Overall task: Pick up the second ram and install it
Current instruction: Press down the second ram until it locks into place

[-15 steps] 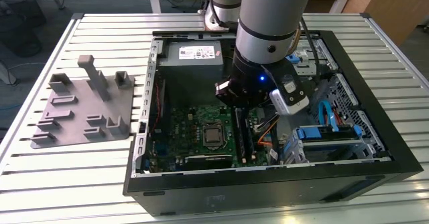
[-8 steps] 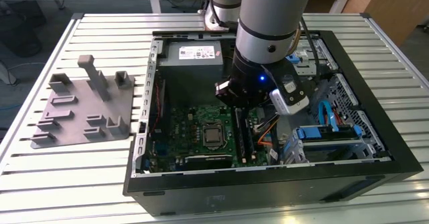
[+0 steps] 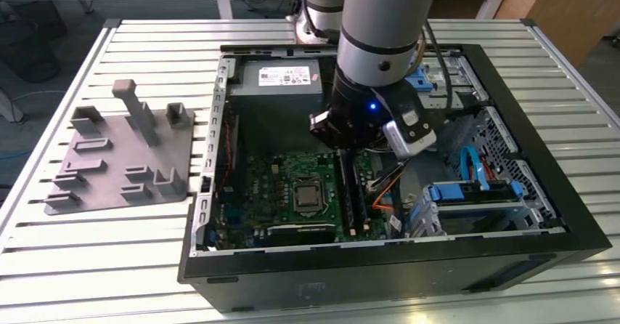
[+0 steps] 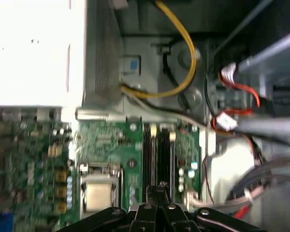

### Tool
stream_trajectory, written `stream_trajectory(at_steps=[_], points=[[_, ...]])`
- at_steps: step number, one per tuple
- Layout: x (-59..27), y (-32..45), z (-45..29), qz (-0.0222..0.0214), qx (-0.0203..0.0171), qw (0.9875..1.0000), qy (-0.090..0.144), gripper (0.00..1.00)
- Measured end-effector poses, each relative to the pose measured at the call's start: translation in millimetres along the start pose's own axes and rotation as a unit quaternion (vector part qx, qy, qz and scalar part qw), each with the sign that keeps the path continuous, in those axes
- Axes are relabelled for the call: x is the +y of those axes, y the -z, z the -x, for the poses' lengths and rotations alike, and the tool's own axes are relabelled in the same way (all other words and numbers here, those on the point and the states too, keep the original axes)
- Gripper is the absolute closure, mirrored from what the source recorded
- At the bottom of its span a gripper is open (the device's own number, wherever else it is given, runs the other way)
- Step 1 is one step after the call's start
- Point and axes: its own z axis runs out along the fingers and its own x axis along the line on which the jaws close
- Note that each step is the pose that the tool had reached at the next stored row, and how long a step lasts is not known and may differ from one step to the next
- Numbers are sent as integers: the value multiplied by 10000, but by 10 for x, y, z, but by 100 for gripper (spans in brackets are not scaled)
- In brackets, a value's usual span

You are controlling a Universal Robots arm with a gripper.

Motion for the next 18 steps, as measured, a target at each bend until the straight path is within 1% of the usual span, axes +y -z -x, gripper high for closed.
stream_trajectory(at_steps=[2,5,9,18], points=[[86,-40,0,0,0,10000,-1,90],[145,-96,-1,0,0,10000,-1,90],[169,-176,0,0,0,10000,2,90],[182,-341,0,1,0,10000,4,90]])
